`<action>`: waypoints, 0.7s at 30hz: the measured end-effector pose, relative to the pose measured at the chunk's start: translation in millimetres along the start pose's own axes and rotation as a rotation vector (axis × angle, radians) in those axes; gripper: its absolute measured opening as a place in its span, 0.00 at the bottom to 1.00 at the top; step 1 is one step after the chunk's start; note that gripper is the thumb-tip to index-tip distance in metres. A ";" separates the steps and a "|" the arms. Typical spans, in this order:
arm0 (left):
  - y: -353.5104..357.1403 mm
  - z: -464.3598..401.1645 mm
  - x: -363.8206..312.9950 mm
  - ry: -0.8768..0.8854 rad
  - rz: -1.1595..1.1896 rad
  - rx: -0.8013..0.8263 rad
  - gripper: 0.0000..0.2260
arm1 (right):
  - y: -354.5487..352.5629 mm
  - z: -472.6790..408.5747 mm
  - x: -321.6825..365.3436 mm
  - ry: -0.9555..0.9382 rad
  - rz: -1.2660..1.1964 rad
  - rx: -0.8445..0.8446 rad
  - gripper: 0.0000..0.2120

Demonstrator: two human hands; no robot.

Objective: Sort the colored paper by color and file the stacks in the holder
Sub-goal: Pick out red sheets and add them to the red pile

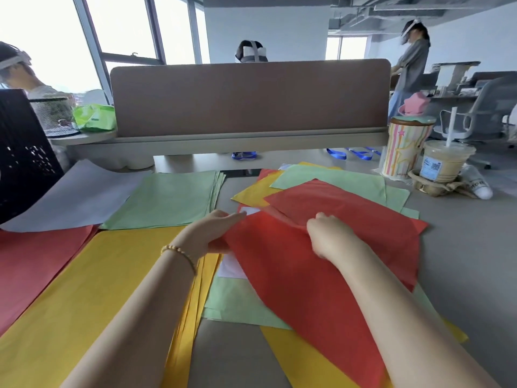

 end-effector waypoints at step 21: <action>17.9 -16.6 4.5 0.062 0.562 -0.102 0.47 | 17.5 30.5 48.8 -0.043 -1.254 0.532 0.25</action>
Point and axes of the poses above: each hand's wrist, its own z-axis away from the middle knuckle, its own y-axis out of the palm, x = y × z, the point moved 9 cm from there along -z, towards the middle knuckle, and after that the axes turned 15 degrees about -z, right-handed, at the moved point
